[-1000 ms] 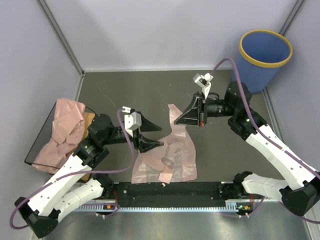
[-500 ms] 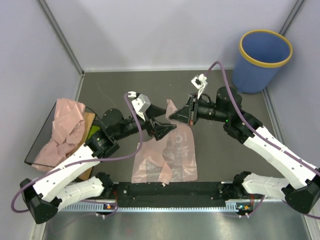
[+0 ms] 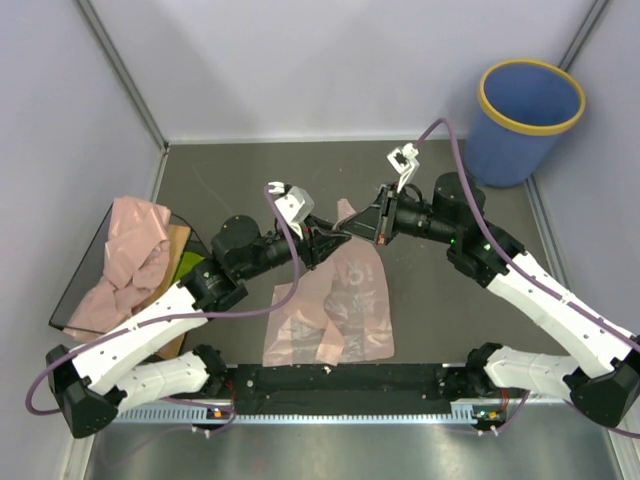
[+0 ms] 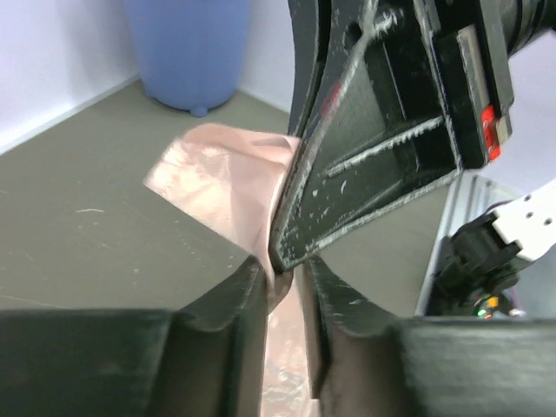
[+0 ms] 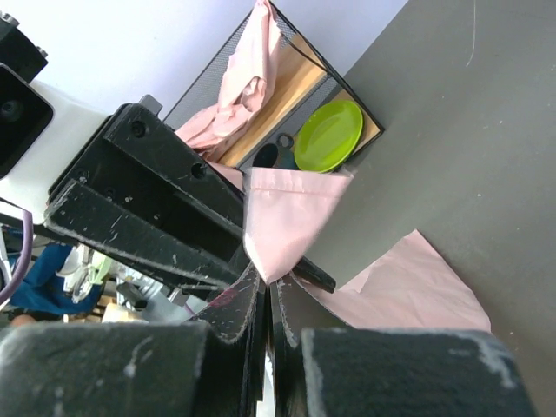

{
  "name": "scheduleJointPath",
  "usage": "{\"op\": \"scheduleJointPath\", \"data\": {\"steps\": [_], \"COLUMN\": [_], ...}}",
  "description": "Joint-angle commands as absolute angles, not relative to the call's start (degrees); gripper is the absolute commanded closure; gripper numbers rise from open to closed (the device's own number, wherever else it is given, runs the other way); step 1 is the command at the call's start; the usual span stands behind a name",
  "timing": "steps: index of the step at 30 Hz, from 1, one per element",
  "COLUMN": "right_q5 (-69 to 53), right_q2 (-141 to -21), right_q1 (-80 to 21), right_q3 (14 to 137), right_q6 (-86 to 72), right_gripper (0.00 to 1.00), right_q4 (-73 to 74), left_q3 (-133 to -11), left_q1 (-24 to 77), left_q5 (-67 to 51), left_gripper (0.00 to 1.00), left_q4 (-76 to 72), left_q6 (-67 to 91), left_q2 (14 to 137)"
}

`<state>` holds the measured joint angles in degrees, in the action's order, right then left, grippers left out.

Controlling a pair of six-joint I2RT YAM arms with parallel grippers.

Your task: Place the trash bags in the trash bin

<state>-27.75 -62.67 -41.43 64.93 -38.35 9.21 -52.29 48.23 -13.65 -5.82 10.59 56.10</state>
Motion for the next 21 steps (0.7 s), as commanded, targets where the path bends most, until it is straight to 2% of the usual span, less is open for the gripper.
{"op": "scheduleJointPath", "data": {"steps": [1, 3, 9, 11, 12, 13, 16, 21], "right_q5": [-32.61, -33.31, -35.68, -37.43, -38.22, -39.1, -42.71, -42.9], "right_q2": [-60.47, -60.12, -60.29, -60.47, -60.73, -60.73, -60.21, -58.28], "right_q1": [-41.66, -40.96, -38.85, -38.24, -37.97, -37.53, -35.08, -33.22], "right_q3": [65.13, 65.04, 64.95, 65.04, 65.04, 65.21, 65.39, 65.83], "right_q6": [-38.94, -38.67, -37.53, -37.09, -36.22, -35.69, -32.71, -22.01], "right_gripper": [1.0, 1.0, 1.0, 0.86, 0.74, 0.56, 0.5, 0.52], "right_q4": [9.4, 10.1, 12.04, 11.95, 11.95, 12.04, 12.74, 16.78], "left_q3": [-53.18, -52.39, -49.84, -49.05, -48.78, -48.61, -47.73, -46.41], "left_q1": [46.76, 45.89, 42.55, 41.66, 40.36, 39.47, 36.13, 34.19], "left_q5": [-9.57, -10.8, -17.65, -22.64, -24.85, -26.87, -33.3, -42.34], "left_gripper": [0.82, 0.96, 1.0, 1.0, 1.0, 1.0, 1.0, 1.0], "left_q4": [-7.03, -6.59, -8.08, -10.1, -10.63, -10.98, -13.01, -16.95], "left_q6": [8.61, 8.53, 9.84, 10.81, 11.77, 14.3, 18.44, 22.14], "left_q2": [54.5, 53.62, 51.34, 50.89, 50.89, 50.98, 51.06, 50.54]}}
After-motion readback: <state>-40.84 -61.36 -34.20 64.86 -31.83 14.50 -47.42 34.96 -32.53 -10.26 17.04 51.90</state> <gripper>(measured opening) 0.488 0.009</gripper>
